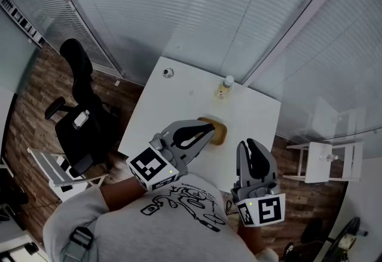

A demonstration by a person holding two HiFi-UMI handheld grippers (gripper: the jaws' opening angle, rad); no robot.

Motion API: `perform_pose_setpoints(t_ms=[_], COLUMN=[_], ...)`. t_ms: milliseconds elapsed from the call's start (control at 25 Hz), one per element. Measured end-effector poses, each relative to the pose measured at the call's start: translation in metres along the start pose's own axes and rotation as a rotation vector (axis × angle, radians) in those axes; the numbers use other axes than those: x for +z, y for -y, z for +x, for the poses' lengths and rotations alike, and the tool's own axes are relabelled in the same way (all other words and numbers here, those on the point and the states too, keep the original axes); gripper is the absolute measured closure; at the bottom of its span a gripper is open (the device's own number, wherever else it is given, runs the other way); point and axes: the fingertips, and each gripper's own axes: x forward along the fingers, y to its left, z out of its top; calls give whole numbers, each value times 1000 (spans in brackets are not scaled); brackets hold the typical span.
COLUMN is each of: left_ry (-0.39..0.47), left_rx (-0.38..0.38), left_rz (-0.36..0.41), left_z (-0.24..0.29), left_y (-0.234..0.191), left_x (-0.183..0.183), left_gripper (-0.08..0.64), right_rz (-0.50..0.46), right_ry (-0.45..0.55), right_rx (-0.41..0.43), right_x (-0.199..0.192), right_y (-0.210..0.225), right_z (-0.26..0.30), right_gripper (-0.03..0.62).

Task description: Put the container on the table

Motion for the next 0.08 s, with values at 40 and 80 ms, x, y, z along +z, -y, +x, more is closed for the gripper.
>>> perform_pose_setpoints(t_ms=[40,80], left_ry=[-3,-7], left_rx=[1,2], left_rz=[-3,-5], left_z=[0,0], left_y=[-1,-1], left_x=[0,-1], left_gripper=[540,540], right_rz=[0,1], right_ry=[0,0], right_rx=[-1,-1], right_x=[0,0], right_y=[0,1], right_z=[0,1], right_gripper=[540,540])
